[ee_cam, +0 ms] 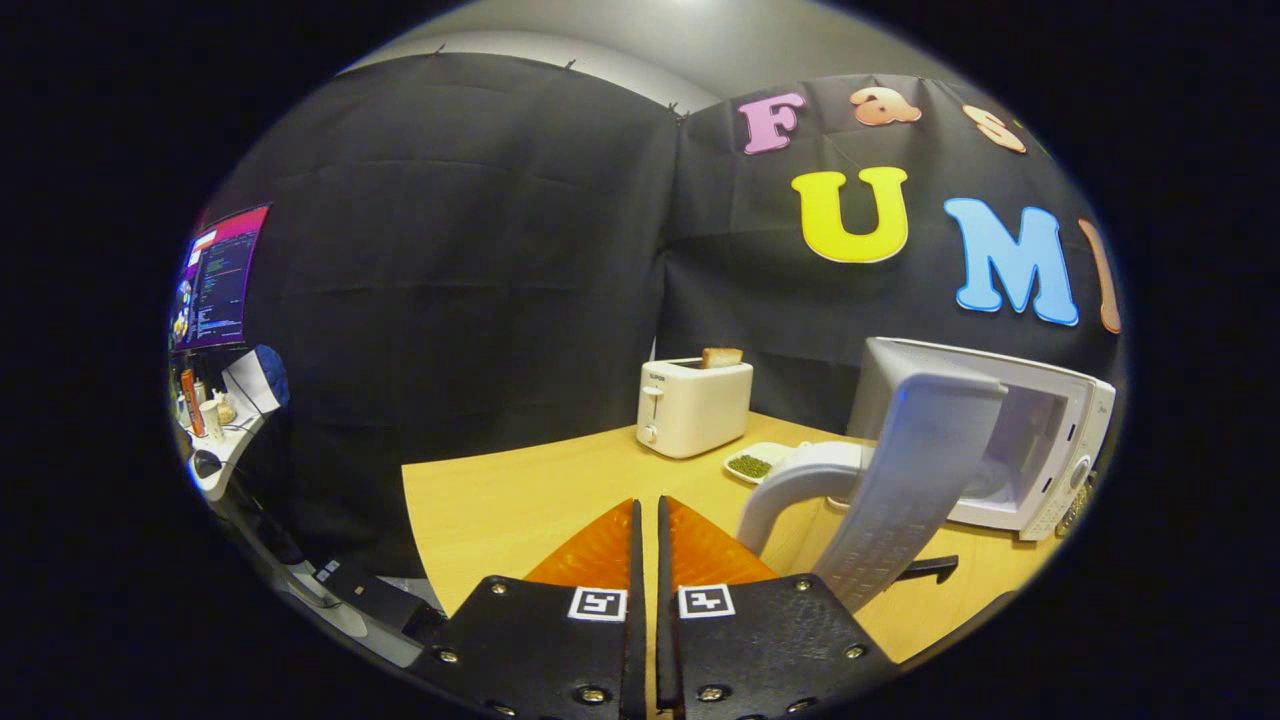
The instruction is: Open the microwave, put the food inside, and close the microwave door.
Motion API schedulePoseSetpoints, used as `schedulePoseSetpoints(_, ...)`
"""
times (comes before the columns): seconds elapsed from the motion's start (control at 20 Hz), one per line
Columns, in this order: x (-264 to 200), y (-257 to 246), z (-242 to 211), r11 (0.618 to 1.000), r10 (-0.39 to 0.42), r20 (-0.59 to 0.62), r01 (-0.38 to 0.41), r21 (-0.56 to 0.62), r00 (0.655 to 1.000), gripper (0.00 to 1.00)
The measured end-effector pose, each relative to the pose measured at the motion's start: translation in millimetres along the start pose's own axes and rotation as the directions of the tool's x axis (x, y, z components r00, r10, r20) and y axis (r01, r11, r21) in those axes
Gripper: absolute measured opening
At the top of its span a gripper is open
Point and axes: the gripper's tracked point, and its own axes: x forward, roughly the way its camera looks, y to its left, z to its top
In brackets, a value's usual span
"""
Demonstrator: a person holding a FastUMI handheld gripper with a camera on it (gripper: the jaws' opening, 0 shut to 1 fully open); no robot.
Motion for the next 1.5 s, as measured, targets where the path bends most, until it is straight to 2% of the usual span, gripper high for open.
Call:
schedulePoseSetpoints(0.1, 1.5, -1.2, -8.8, 1.0, -0.013, -0.017, 0.013, -0.002, 1.0, 0.01)
schedulePoseSetpoints(0.25, -2.6, -23.1, -18.5, 0.997, -0.072, -0.034, 0.072, 0.004, 0.997, 0.01)
schedulePoseSetpoints(0.5, -27.0, -89.6, -16.7, 0.978, -0.21, -0.016, 0.21, 0.019, 0.978, 0.01)
schedulePoseSetpoints(0.8, -44.2, -182.3, -19.1, 0.926, -0.376, -0.03, 0.376, 0.016, 0.926, 0.01)
schedulePoseSetpoints(0.95, -45.7, -232.5, -18.8, 0.888, -0.46, -0.029, 0.46, 0.021, 0.888, 0.01)
schedulePoseSetpoints(1.1, -44.2, -271.5, -16.0, 0.857, -0.513, -0.034, 0.514, 0.048, 0.858, 0.01)
schedulePoseSetpoints(1.5, -26.2, -360.2, -4.9, 0.765, -0.643, -0.032, 0.644, 0.034, 0.765, 0.01)
